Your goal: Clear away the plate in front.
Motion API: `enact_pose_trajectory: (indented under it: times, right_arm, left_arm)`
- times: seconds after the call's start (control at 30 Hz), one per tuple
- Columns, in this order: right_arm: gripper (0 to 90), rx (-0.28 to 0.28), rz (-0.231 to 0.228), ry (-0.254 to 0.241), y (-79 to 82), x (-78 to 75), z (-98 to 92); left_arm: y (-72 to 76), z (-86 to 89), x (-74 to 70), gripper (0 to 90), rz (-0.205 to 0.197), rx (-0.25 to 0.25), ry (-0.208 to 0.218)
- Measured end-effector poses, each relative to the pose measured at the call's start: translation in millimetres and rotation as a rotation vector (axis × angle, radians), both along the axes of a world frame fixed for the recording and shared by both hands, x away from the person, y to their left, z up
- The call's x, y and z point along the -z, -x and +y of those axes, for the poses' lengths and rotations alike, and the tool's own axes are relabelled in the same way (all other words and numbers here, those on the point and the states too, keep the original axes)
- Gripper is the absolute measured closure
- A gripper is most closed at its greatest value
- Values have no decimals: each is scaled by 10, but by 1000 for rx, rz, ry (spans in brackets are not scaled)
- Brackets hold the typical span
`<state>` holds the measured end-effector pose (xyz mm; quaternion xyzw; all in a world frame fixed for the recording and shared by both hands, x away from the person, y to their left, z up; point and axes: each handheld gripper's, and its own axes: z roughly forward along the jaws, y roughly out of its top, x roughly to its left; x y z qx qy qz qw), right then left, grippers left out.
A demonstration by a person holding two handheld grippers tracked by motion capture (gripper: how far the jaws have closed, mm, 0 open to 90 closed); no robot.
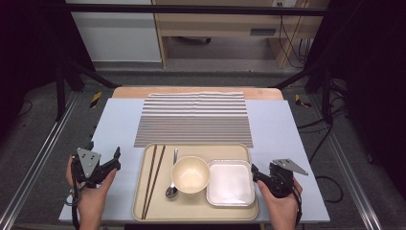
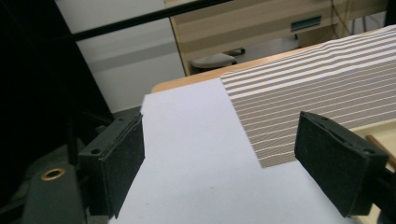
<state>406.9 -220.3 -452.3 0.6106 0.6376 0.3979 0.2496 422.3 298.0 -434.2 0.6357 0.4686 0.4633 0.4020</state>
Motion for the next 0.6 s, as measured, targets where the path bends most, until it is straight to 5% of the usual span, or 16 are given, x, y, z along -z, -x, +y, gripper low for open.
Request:
enact_pose_trajectory:
  times: [0.33, 0.6]
  right_arm:
    - [144, -34, -85, 20, -271, 117, -193]
    - [119, -11, -198, 94, -432, 137, -305]
  left_arm:
    - [-78, 45, 100, 124, 76, 76, 107]
    - [-109, 90, 153, 103, 97, 105, 116]
